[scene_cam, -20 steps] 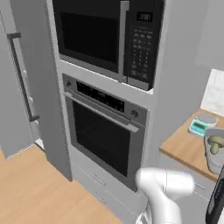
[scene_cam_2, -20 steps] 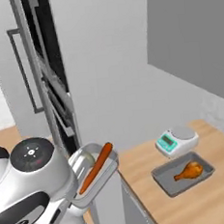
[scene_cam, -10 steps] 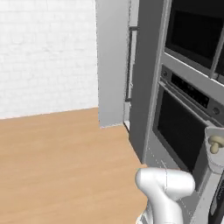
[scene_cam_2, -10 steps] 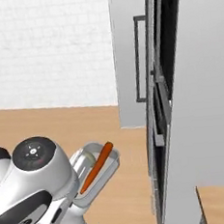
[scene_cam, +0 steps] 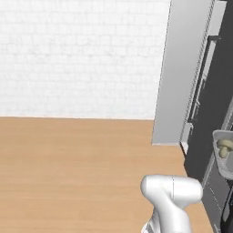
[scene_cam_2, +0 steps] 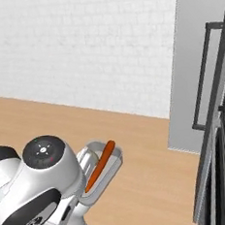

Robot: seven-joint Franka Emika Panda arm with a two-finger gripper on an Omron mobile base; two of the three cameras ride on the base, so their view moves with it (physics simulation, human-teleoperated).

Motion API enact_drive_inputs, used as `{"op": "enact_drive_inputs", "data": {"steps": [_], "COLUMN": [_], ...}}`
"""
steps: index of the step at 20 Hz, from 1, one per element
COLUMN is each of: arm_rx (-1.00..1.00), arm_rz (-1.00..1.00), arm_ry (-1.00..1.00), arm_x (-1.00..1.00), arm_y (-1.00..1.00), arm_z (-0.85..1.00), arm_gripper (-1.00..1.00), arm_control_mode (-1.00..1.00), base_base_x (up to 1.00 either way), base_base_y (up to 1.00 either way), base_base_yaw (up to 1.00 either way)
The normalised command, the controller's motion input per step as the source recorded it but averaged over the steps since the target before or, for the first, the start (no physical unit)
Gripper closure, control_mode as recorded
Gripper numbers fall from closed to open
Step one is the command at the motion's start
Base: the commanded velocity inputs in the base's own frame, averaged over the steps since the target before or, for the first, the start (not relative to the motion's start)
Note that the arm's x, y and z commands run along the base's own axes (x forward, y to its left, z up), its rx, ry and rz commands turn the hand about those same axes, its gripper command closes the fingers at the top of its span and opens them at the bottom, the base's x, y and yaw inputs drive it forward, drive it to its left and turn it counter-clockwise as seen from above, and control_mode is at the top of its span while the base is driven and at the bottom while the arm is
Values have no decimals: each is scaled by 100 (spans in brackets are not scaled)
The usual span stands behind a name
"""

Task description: Take the meat container that has the chicken drumstick and place it on the second highest rack of the freezer. Then take the vegetable container that has the carrot and mushroom and place it on the highest rack of the freezer.

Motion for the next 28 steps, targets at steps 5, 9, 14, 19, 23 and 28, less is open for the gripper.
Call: {"op": "enact_drive_inputs", "data": {"steps": [5, 9, 14, 19, 23, 28], "arm_rx": [0, 0, 0, 0, 0, 0], "arm_rz": [0, 0, 0, 0, 0, 0], "arm_ry": [0, 0, 0, 0, 0, 0], "arm_x": [0, 0, 0, 0, 0, 0], "arm_y": [0, 0, 0, 0, 0, 0], "arm_z": [0, 0, 0, 0, 0, 0], "arm_gripper": [100, 100, 100, 100, 100, 100], "arm_control_mode": [100, 100, 100, 100, 100, 100], "base_base_x": [100, 100, 100, 100, 95, 79], "base_base_y": [0, 17, 52, 62, 64, 34], "base_base_yaw": [9, -16, -38, -50, -64, -68]}}
